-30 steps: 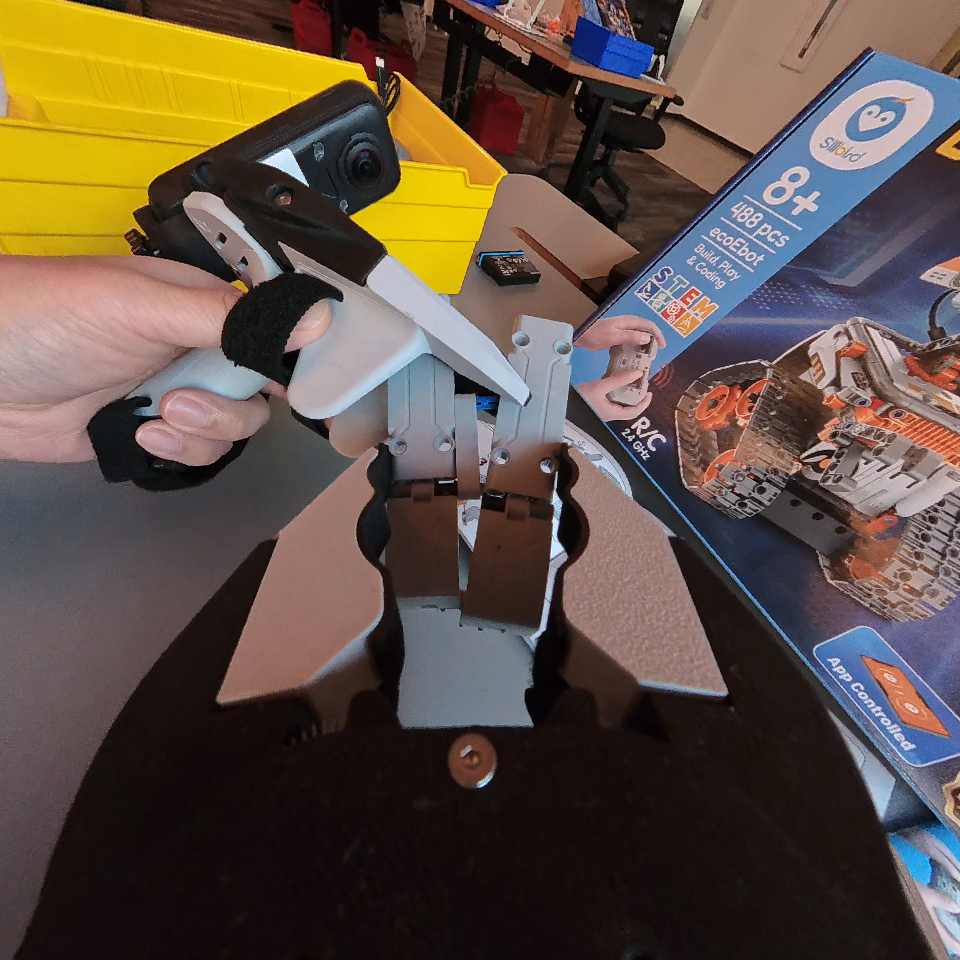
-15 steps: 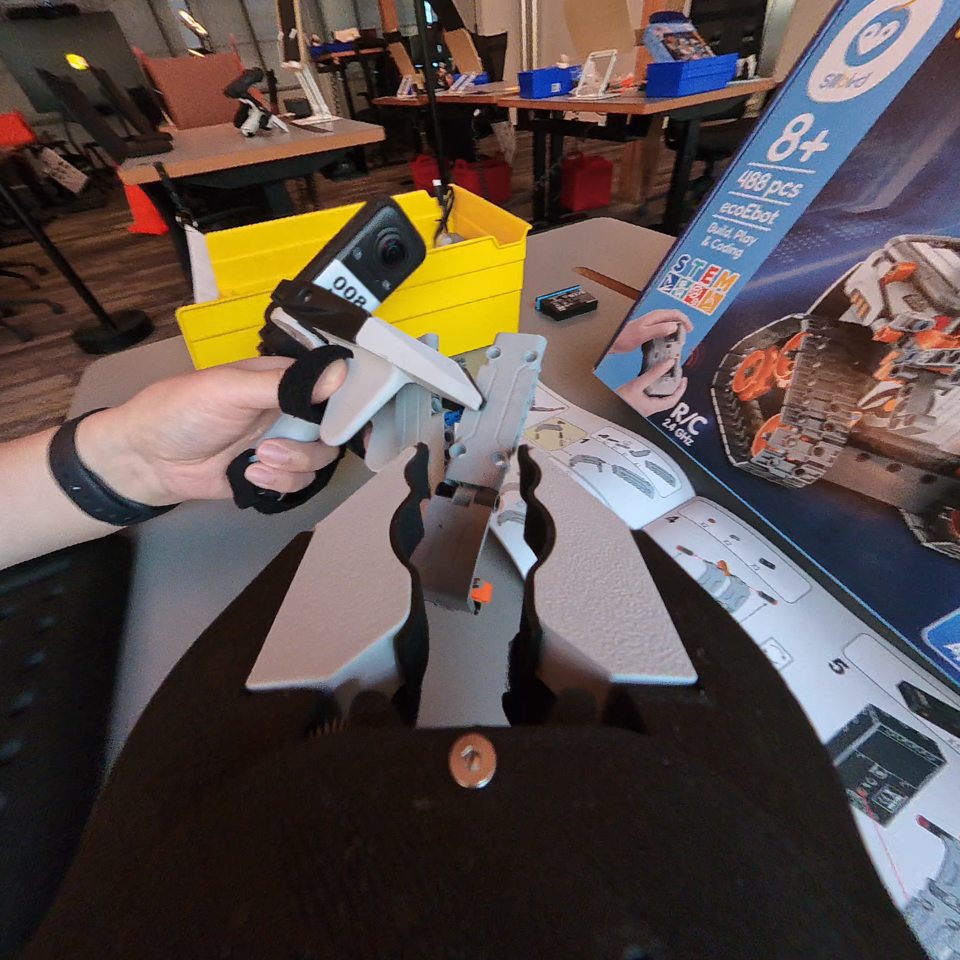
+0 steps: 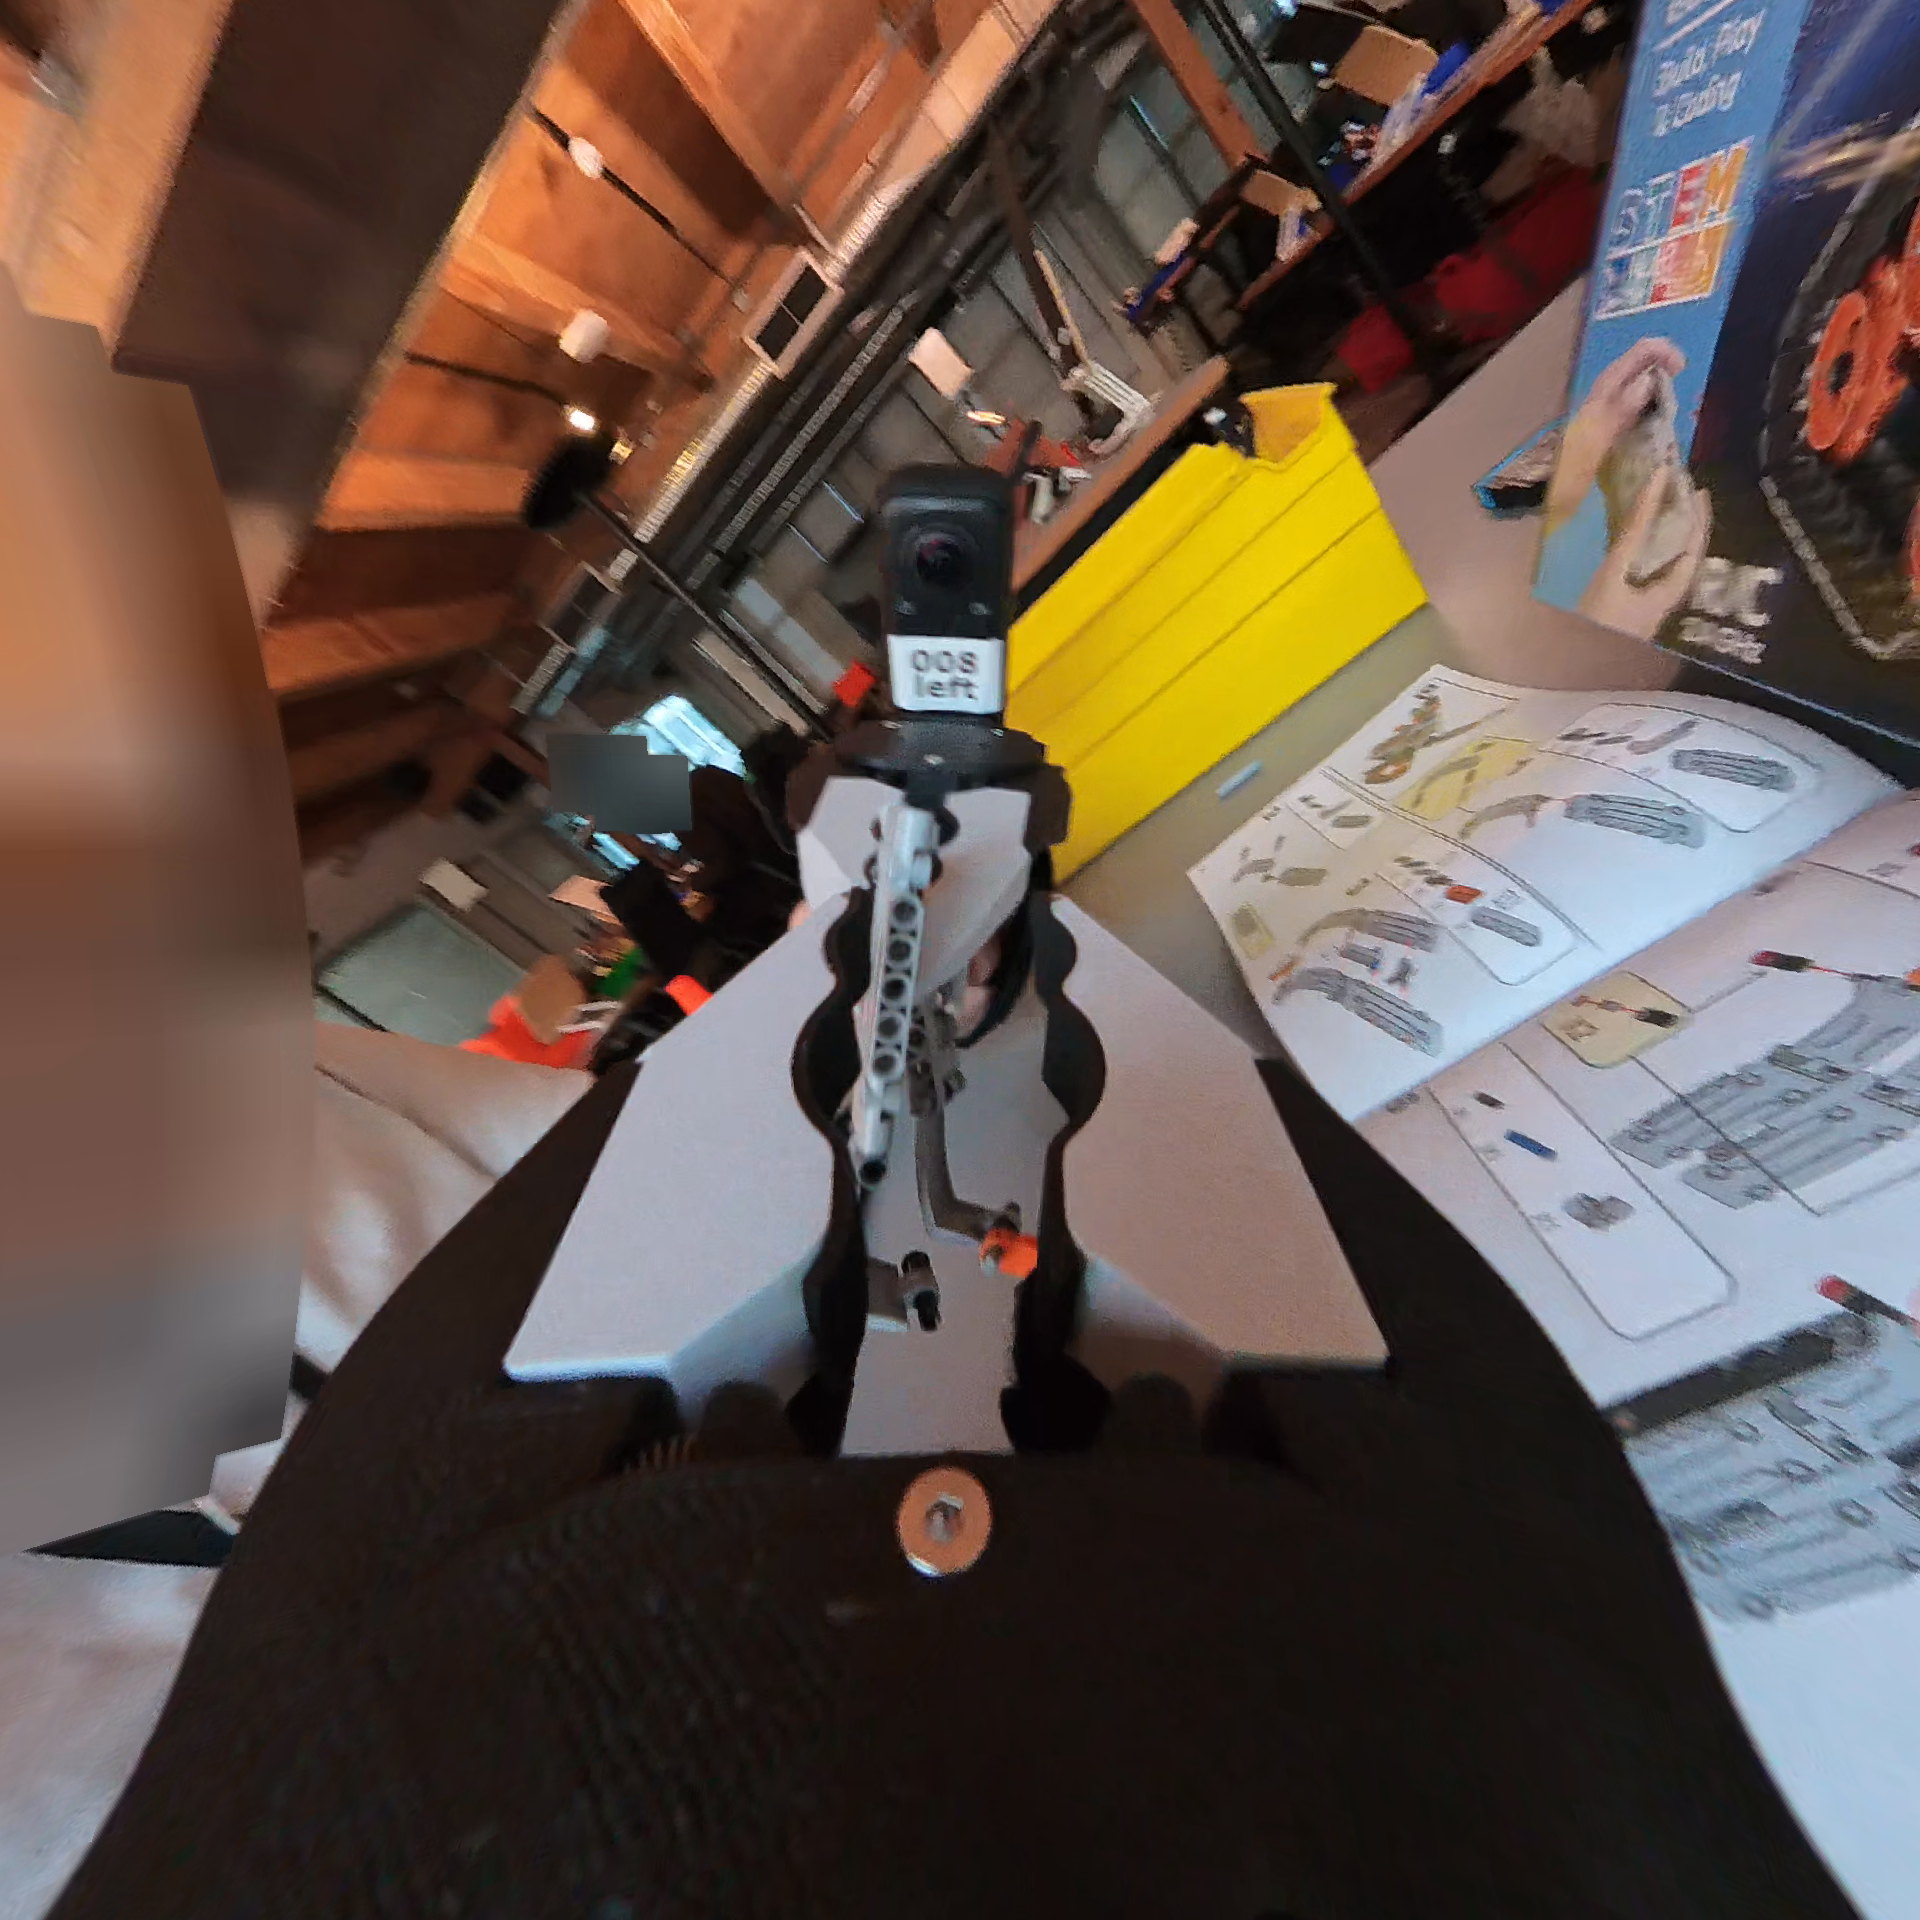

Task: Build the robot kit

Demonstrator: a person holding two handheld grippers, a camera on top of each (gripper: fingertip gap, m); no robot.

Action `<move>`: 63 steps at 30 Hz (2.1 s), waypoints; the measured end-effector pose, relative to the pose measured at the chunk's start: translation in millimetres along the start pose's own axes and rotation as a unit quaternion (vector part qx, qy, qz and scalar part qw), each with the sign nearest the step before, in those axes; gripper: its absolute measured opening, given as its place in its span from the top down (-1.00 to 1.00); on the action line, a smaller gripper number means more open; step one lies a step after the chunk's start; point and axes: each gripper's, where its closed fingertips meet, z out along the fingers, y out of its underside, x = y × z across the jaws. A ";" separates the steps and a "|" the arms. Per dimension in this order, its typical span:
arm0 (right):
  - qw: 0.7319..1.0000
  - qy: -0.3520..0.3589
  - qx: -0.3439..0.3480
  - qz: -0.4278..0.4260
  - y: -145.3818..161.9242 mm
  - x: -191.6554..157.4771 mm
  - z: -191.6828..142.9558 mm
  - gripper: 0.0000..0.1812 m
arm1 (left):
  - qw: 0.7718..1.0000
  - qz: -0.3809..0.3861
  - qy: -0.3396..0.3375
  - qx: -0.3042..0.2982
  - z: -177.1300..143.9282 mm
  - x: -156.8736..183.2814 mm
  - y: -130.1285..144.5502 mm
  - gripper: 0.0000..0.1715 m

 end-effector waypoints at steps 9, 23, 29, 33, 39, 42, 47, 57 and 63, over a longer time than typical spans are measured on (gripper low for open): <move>0.974 0.153 -0.001 -0.165 -13.1 10.9 -5.1 0.49 | 0.989 -0.126 0.016 0.077 -17.0 -19.4 -14.1 0.93; 0.601 0.416 -0.207 -0.650 34.8 11.6 61.4 0.63 | 0.956 -0.165 -0.036 0.242 -53.5 -40.5 -41.9 0.94; 0.629 0.425 -0.207 -0.617 33.9 22.6 65.5 0.61 | 0.953 -0.152 -0.052 0.256 -52.5 -39.9 -42.8 0.94; 0.634 0.448 -0.193 -0.600 26.4 24.1 67.0 0.59 | 0.950 -0.152 -0.051 0.267 -54.5 -39.3 -44.5 0.94; 0.646 0.460 -0.185 -0.581 23.6 24.0 68.9 0.66 | 0.950 -0.134 -0.050 0.279 -54.1 -36.8 -47.3 0.94; 0.652 0.465 -0.179 -0.571 22.4 23.4 67.7 0.66 | 0.951 -0.110 -0.061 0.284 -53.3 -35.9 -49.0 0.94; 0.655 0.475 -0.163 -0.564 18.6 18.1 68.2 0.65 | 0.949 -0.075 -0.063 0.301 -54.7 -29.1 -53.6 0.93; 0.650 0.467 -0.185 -0.570 23.6 21.1 69.3 0.66 | 0.935 -0.110 -0.036 0.336 -59.2 -35.6 -51.6 0.94; 0.663 0.469 -0.207 -0.546 31.3 32.3 67.2 0.66 | 0.930 -0.149 -0.040 0.333 -58.5 -50.1 -44.1 0.94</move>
